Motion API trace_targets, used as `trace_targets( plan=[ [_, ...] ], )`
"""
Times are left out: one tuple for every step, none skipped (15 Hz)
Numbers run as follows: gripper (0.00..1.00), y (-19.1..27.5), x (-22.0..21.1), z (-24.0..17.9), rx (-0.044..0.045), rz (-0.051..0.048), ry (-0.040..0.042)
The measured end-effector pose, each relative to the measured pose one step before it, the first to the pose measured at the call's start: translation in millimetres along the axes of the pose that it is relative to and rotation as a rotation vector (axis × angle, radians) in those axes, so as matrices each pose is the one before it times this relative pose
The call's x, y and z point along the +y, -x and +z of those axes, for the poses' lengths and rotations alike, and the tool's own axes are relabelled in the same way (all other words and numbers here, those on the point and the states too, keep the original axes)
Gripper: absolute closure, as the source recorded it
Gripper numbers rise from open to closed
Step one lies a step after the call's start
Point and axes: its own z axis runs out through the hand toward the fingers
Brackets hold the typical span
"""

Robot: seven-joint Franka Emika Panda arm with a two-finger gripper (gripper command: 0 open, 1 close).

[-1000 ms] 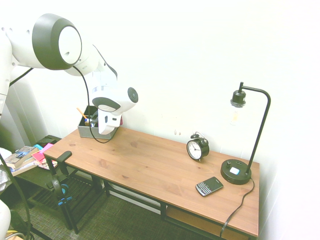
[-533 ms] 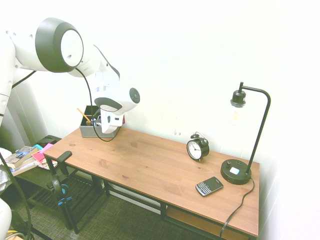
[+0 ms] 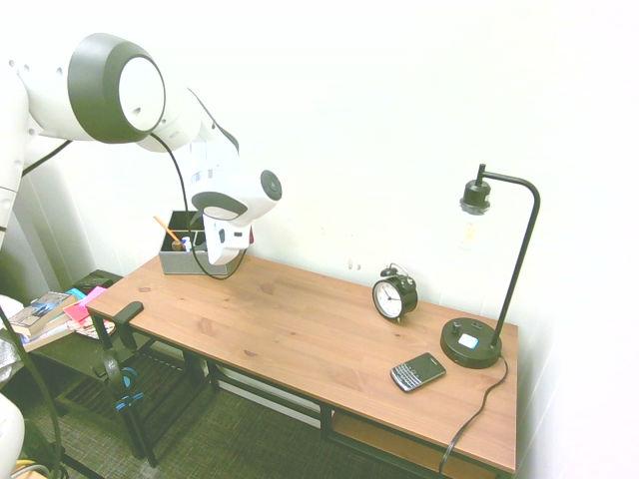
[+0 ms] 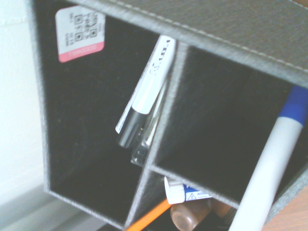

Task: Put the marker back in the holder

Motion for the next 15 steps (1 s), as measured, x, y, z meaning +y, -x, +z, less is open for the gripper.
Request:
trace_targets(
  plan=[
    [0.0, 18.91, -5.27, -17.14, 0.03752, -0.05965, 0.01698],
    [0.0, 16.98, -0.68, -20.22, 0.0385, -0.05531, 0.01707],
    [0.0, 13.1, 5.12, -20.43, 0.04232, -0.05206, 0.02486],
    [0.0, 9.99, 9.4, -18.87, 0.04423, -0.04668, 0.03143],
    [0.0, 7.88, 11.37, -16.98, 0.04458, -0.04593, 0.03325],
    [0.0, 7.58, 13.02, -16.59, 0.04592, -0.04713, 0.0348],
    [0.0, 6.46, 14.29, -13.86, 0.04412, -0.04622, 0.03707],
    [0.0, 5.62, 13.35, -10.52, 0.04182, -0.04566, 0.03787],
    [0.0, 3.86, 13.13, -8.35, 0.04022, -0.04418, 0.03821],
    [0.0, 2.2, 11.9, -5.05, 0.03758, -0.04398, 0.03804],
    [0.0, 0.4, 10.78, -3.4, 0.03441, -0.04209, 0.03481],
    [0.0, -0.53, 9.62, -2.68, 0.03668, -0.04247, 0.03188],
    [0.0, -1.07, 9.48, -1.45, 0.0356, -0.04265, 0.02783],
    [0.0, -0.48, 8.69, -0.5, 0.03839, -0.04307, 0.02813],
    [0.0, 0.12, 6.75, -0.42, 0.03695, -0.04121, 0.02873]
  ],
)
